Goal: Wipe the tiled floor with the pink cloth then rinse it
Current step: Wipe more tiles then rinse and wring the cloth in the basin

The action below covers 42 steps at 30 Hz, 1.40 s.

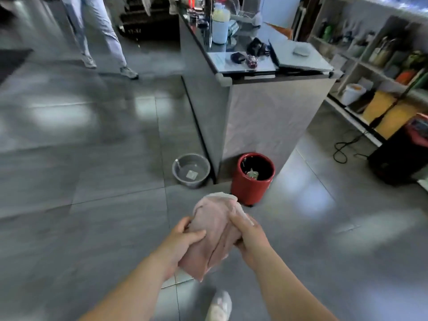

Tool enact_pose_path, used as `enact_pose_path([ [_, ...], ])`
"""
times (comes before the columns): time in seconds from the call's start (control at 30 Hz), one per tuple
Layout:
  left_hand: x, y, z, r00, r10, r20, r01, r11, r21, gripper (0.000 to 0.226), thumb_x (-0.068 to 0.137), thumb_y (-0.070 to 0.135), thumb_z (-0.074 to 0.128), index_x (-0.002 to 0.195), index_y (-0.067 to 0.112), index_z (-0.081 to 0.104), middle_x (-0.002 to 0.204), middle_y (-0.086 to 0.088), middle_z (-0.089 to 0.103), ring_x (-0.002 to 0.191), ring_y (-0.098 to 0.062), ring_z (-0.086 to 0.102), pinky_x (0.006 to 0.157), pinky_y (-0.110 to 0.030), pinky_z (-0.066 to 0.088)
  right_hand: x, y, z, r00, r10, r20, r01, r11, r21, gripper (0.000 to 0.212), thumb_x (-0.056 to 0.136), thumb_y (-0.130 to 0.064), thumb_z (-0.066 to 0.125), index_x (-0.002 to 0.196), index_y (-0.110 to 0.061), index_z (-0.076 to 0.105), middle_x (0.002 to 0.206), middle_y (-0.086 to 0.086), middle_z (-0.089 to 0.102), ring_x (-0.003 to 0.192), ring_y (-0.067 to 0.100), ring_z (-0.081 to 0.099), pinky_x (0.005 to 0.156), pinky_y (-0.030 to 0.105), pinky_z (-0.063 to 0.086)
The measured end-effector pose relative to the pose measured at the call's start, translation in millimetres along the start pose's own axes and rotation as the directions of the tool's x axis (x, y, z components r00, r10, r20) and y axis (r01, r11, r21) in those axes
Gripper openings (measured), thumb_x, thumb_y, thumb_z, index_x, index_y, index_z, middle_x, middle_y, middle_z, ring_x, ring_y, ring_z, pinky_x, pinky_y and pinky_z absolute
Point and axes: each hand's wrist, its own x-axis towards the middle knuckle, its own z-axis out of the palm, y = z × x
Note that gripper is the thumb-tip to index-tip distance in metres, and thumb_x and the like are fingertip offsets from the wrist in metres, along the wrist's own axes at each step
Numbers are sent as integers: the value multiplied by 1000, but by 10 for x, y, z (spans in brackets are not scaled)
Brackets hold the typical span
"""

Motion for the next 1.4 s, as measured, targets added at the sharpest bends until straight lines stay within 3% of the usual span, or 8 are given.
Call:
enact_pose_path([
  [0.27, 2000, 866, -787, 998, -55, -18, 56, 998, 37, 26, 69, 17, 69, 90, 23, 56, 91, 0, 62, 80, -13, 58, 69, -25, 46, 2105, -528, 898, 990, 142, 2, -142, 989, -33, 52, 74, -38, 68, 115, -8, 60, 108, 15, 68, 94, 26, 64, 69, 29, 49],
  [0.43, 3109, 1076, -1282, 977, -205, -60, 203, 979, -28, 43, 79, -4, 62, 115, 15, 48, 91, 0, 57, 78, -11, 55, 61, -20, 48, 3241, -739, 1327, 980, 183, -84, -189, 979, -72, 24, 79, -36, 65, 90, -16, 60, 83, 4, 63, 77, 19, 59, 64, 28, 46],
  [0.57, 3939, 1107, -1674, 960, -275, -59, 279, 958, 73, 42, 82, -7, 56, 121, 6, 49, 84, 5, 57, 73, -8, 53, 48, -7, 48, 3957, -670, 1563, 967, 235, -101, -235, 972, 11, 8, 91, -9, 53, 86, -15, 56, 77, 4, 62, 69, 16, 60, 57, 25, 47],
  [0.83, 6272, 318, -2300, 980, -192, 49, 148, 874, 463, 41, 81, 3, 59, 121, 15, 54, 109, -3, 61, 97, -15, 53, 71, -15, 42, 6031, 397, 1761, 930, 268, -250, -244, 962, 125, 11, 91, -1, 48, 88, -9, 55, 81, 10, 59, 73, 21, 57, 66, 32, 47],
  [0.97, 7405, -484, -2490, 979, -189, 83, 118, 844, 524, 42, 80, 7, 62, 121, 13, 55, 114, -7, 62, 96, -15, 54, 84, -24, 40, 7089, 1244, 1564, 935, 231, -268, -212, 972, 98, 13, 89, 0, 50, 85, -10, 57, 79, 10, 61, 70, 21, 59, 61, 27, 50],
  [1.1, 8298, -929, -2445, 990, -73, 123, -12, 818, 576, 50, 74, 15, 66, 123, 15, 54, 116, -1, 60, 105, -15, 55, 97, -27, 41, 7879, 1709, 1253, 959, 140, -246, -114, 987, 116, 12, 90, -4, 52, 98, -7, 60, 89, 14, 66, 79, 25, 63, 73, 33, 50],
  [1.2, 8789, -1044, -2302, 980, 39, 195, -147, 804, 576, 45, 80, 6, 62, 123, 12, 53, 114, 4, 58, 110, -16, 54, 96, -25, 39, 8292, 1768, 1112, 968, 68, -243, -40, 992, 117, 7, 91, -15, 53, 94, -14, 60, 82, 5, 70, 73, 17, 67, 67, 26, 54],
  [1.4, 8927, -1130, -2229, 966, 79, 247, -233, 681, 695, 47, 87, 11, 54, 132, 17, 42, 135, -2, 50, 119, -16, 48, 95, -19, 33, 8533, 1811, 1003, 906, -7, -424, -85, 977, -197, 11, 86, -12, 59, 96, -11, 56, 92, 7, 62, 81, 20, 59, 85, 35, 48],
])
